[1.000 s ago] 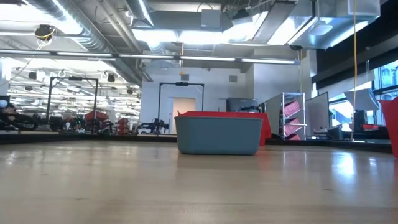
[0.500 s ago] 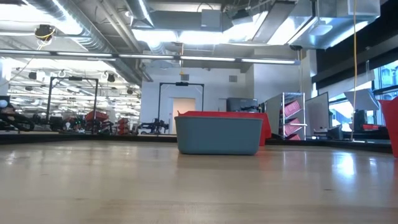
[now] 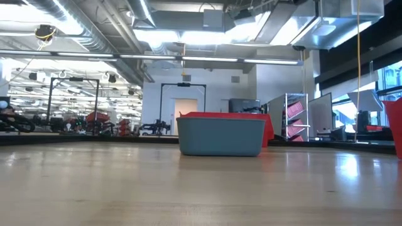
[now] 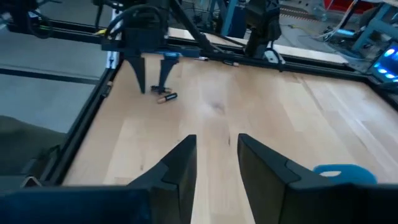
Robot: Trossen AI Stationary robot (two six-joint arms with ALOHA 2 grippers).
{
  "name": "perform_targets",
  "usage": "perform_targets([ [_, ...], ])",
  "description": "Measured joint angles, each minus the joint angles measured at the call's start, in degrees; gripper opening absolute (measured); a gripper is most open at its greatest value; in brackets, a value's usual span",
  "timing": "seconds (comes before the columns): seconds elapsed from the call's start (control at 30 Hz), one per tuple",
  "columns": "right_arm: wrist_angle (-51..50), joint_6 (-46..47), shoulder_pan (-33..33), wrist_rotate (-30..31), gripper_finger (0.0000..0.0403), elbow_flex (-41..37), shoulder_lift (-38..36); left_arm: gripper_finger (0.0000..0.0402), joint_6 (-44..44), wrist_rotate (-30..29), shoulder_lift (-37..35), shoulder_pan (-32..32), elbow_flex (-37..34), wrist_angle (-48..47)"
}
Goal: Sort batteries
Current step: Put the black battery into the blue bin
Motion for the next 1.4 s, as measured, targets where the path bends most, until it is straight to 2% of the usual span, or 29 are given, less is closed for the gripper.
perform_targets([
  [0.27,0.0,1.8,0.0,-1.7,0.0117,0.0,0.0,0.015,0.5,-0.2,-0.3,0.0,-2.0,1.1],
  [0.37,0.0,2.0,0.0,-1.7,0.0117,0.0,0.0,0.015,-1.8,0.2,-1.0,0.0,-2.1,0.8],
  [0.6,0.0,2.0,0.0,-1.7,0.0117,0.0,0.0,0.015,-19.6,0.4,-5.4,-1.2,-2.2,-0.5],
  [0.73,0.0,2.0,0.0,-1.7,0.0117,0.0,0.0,0.015,-27.5,-5.7,-5.6,-4.7,-2.2,-2.0],
  [0.83,-0.1,2.0,0.0,-1.7,0.0117,0.1,0.0,0.015,-40.2,-9.2,-5.8,-7.2,-2.2,-6.2],
  [0.93,-0.1,2.0,0.0,-1.7,0.0117,0.1,0.0,0.015,-54.8,-9.5,-5.0,-9.4,-2.2,-10.3],
  [1.03,-0.1,2.0,0.0,-1.7,0.0117,0.1,0.0,0.015,-63.5,-9.0,-2.7,-11.0,-2.2,-12.7],
  [1.17,-0.1,2.0,0.0,-1.7,0.0117,0.1,0.0,0.015,-70.0,-5.9,0.7,-11.1,-1.9,-13.9],
  [1.27,-0.5,2.0,0.0,-1.8,0.0117,0.1,0.0,0.0149,-69.8,-3.6,2.0,-10.8,-1.8,-14.1],
  [1.4,-0.7,2.0,0.0,-3.0,0.0117,0.1,0.0,0.0125,-69.7,-3.4,2.5,-10.8,-1.8,-14.7],
])
